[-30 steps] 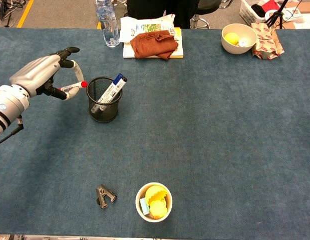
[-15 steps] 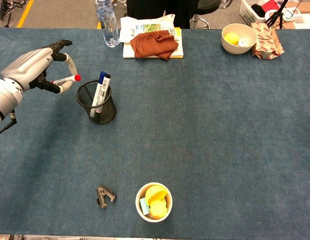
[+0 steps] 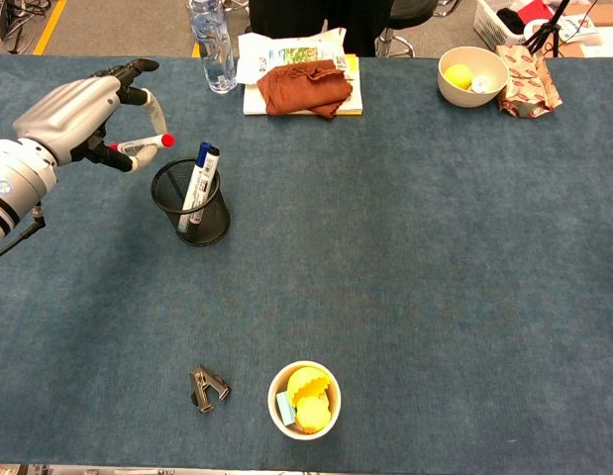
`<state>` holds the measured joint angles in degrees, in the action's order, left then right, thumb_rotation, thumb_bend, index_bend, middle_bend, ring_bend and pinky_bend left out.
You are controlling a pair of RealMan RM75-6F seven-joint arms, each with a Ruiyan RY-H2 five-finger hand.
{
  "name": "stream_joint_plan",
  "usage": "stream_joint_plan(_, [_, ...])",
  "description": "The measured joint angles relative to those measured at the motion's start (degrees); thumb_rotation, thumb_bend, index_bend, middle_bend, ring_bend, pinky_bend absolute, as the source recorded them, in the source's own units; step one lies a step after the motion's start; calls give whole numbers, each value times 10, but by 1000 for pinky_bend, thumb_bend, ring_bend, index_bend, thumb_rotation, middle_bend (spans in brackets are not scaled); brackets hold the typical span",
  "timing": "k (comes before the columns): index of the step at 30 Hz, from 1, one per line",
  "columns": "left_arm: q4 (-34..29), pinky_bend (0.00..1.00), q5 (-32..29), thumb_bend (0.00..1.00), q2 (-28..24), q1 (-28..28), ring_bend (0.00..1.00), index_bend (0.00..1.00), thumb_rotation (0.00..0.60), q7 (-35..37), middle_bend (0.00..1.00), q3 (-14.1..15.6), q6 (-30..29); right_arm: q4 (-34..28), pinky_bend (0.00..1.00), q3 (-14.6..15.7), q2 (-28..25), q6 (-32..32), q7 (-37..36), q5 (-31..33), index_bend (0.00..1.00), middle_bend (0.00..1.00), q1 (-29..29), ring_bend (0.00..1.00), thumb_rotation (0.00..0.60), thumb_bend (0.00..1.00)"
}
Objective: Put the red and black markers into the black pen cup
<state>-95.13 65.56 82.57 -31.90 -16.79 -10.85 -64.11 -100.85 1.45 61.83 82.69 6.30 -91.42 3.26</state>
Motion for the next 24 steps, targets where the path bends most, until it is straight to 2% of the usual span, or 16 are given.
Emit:
stream_joint_plan(12, [-38, 0, -8, 438, -10, -4, 0, 617, 600, -25, 0, -10, -23, 1, 348, 1, 2, -2, 2, 1, 239, 256, 0, 176, 600, 0])
stream_joint_plan(24, [-132, 0, -77, 449, -9, -10, 0, 619, 600, -134, 0, -26, -75, 0, 348, 2, 2, -2, 3, 0, 239, 256, -1, 177, 600, 0])
